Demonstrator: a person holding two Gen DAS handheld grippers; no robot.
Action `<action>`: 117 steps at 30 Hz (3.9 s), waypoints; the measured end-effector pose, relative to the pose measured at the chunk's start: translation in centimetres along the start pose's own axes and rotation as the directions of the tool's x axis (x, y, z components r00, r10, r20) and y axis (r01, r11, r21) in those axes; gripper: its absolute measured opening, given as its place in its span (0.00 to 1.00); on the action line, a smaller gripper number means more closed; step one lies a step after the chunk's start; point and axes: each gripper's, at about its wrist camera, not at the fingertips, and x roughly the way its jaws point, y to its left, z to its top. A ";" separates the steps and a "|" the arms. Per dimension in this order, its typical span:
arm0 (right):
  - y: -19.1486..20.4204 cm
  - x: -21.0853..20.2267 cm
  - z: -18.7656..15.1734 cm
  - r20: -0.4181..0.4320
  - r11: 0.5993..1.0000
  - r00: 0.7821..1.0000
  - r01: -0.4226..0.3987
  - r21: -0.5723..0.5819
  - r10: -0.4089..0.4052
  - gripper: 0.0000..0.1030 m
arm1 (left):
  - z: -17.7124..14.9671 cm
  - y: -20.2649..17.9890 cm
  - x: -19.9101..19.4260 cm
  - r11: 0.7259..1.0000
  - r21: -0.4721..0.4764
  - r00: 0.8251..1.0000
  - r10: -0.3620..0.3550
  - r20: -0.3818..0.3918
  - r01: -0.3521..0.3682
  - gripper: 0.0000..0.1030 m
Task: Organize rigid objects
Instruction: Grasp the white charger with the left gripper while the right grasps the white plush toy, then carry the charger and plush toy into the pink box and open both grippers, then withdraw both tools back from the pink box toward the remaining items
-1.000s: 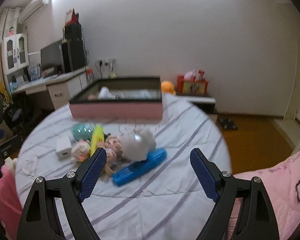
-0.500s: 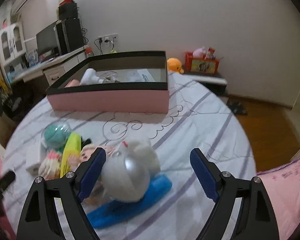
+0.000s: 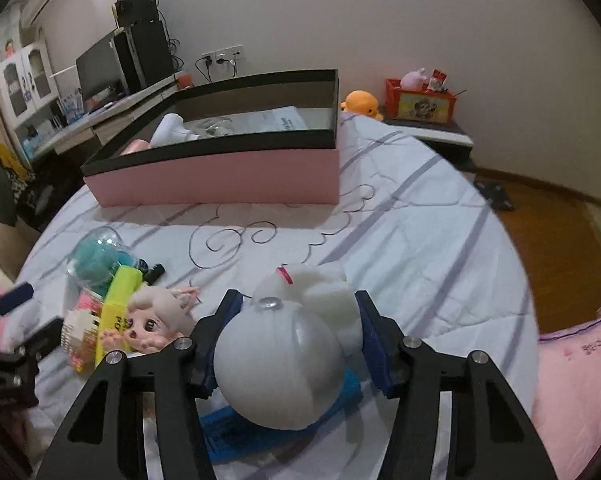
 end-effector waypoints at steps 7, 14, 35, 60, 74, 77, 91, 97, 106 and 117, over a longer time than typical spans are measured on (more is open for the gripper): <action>-0.8 0.0 -0.2 -0.005 1.000 1.000 0.003 0.029 -0.002 0.56 | 0.0 0.4 1.5 1.000 -0.017 0.997 -0.009 -0.076 0.008 1.00; -0.9 0.6 0.0 -0.024 1.000 1.000 -0.005 0.030 0.005 0.56 | 0.1 1.1 1.1 0.999 -0.042 0.999 -0.015 -0.049 0.013 0.66; 3.4 -7.9 -0.5 0.237 0.999 0.971 -0.023 -0.029 0.029 0.56 | 1.2 1.1 -9.7 0.999 -0.042 0.957 -0.004 0.289 0.017 0.62; 10.2 -17.7 1.4 0.512 0.987 0.853 -0.019 -0.161 0.100 0.56 | 2.9 -0.3 -20.8 0.997 -0.006 0.799 0.067 0.598 -0.080 0.62; 9.7 -14.7 4.5 0.478 0.983 0.875 0.019 -0.181 0.071 0.56 | 6.9 -1.1 -16.0 0.990 0.042 0.830 0.091 0.551 -0.137 0.63; 9.2 -12.9 6.1 0.451 0.982 0.891 0.032 -0.185 0.056 0.56 | 9.1 -0.8 -13.4 0.991 0.064 0.853 0.065 0.517 -0.114 0.63; 5.4 3.0 13.4 0.124 0.982 0.992 0.016 -0.189 0.008 0.56 | 17.4 0.0 5.5 0.988 0.148 0.991 0.024 0.133 -0.043 0.63; 5.5 8.0 13.8 0.006 0.981 1.000 -0.020 -0.195 0.022 0.56 | 18.1 0.0 9.3 0.988 0.143 0.996 0.052 0.075 -0.062 0.63; 5.0 7.7 14.2 0.032 0.986 0.997 -0.062 -0.153 0.067 0.80 | 18.4 1.2 7.7 0.990 0.093 0.985 0.091 0.145 -0.105 0.94; 6.1 -3.0 12.5 0.218 0.988 0.971 -0.067 -0.140 0.097 0.82 | 14.6 2.3 -4.3 0.996 0.035 0.939 0.065 0.337 -0.082 1.00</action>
